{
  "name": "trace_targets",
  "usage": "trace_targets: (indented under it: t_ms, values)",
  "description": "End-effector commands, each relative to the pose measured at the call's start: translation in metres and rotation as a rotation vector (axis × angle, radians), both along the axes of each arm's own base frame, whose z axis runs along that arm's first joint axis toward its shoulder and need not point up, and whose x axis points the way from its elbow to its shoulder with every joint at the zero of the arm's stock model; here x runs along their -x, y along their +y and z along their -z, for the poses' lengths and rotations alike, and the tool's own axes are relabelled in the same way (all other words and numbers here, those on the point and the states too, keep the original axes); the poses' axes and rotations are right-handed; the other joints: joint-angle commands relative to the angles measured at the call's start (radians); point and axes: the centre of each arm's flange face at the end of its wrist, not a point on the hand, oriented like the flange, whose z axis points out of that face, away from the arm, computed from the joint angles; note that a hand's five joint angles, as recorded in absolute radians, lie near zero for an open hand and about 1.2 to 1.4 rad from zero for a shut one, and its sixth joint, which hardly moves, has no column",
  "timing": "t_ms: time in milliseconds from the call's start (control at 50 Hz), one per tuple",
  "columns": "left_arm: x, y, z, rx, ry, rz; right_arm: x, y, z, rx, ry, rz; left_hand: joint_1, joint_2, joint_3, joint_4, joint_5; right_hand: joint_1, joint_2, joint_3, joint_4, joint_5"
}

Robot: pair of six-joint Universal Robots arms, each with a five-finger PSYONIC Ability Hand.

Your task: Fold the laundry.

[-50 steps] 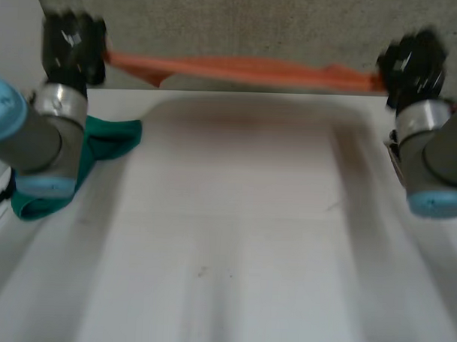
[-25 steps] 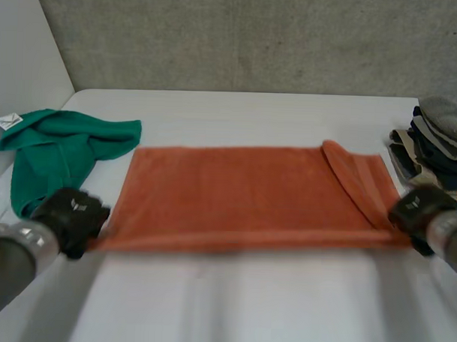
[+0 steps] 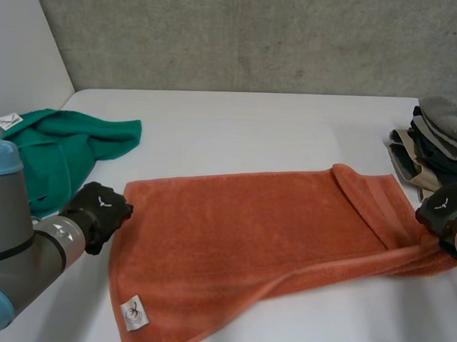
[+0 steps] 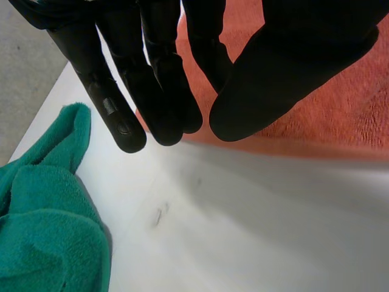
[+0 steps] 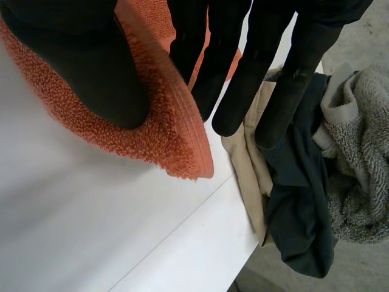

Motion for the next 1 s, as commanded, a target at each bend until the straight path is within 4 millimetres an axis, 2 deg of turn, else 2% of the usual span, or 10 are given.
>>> trace_targets:
  t_ms: [20, 40, 80, 160, 240, 320, 540, 860, 1000]
  values:
    - [0.016, 0.018, -0.019, -0.002, 0.181, 0.000, -0.001, 0.006, 0.005, -0.029, -0.004, -0.005, -0.237, -0.267, -0.262, -0.269, -0.258, 0.145, 0.144, 0.146, 0.144, 0.146]
    - [0.020, 0.024, -0.022, -0.016, 0.222, 0.009, -0.001, 0.007, 0.007, -0.037, -0.007, -0.007, -0.429, -0.459, -0.454, -0.461, -0.450, 0.148, 0.147, 0.149, 0.147, 0.149]
    - [0.025, 0.032, -0.028, -0.034, 0.290, 0.016, -0.001, 0.008, 0.008, -0.038, -0.011, -0.008, -0.670, -0.700, -0.696, -0.703, -0.691, 0.148, 0.147, 0.149, 0.147, 0.149]
    - [0.031, 0.058, -0.028, -0.135, 0.403, 0.036, -0.001, 0.008, 0.009, -0.040, -0.042, 0.004, -0.689, -0.719, -0.714, -0.721, -0.710, 0.154, 0.153, 0.155, 0.153, 0.155]
    - [0.034, 0.085, -0.021, -0.193, 0.383, 0.091, -0.002, 0.008, 0.012, -0.052, -0.099, 0.019, -0.692, -0.722, -0.717, -0.724, -0.713, 0.157, 0.156, 0.158, 0.156, 0.157]
    - [0.032, 0.100, -0.012, -0.215, 0.331, 0.126, -0.003, 0.005, 0.015, -0.055, -0.145, 0.032, -0.695, -0.725, -0.720, -0.727, -0.716, 0.201, 0.200, 0.202, 0.199, 0.201]
    - [0.020, 0.122, 0.009, -0.251, 0.198, 0.164, -0.004, 0.001, 0.027, -0.065, -0.151, 0.037, -0.683, -0.713, -0.709, -0.715, -0.704, 0.213, 0.212, 0.214, 0.211, 0.213]
    - [0.004, 0.137, 0.022, -0.237, 0.069, 0.158, -0.006, -0.001, 0.028, -0.036, -0.161, 0.037, -0.674, -0.704, -0.700, -0.707, -0.695, 0.239, 0.238, 0.240, 0.238, 0.240]
    - [0.005, 0.136, 0.025, -0.202, 0.075, 0.163, -0.007, 0.001, 0.029, -0.043, -0.179, 0.037, -0.671, -0.701, -0.697, -0.704, -0.692, 0.245, 0.244, 0.246, 0.244, 0.246]
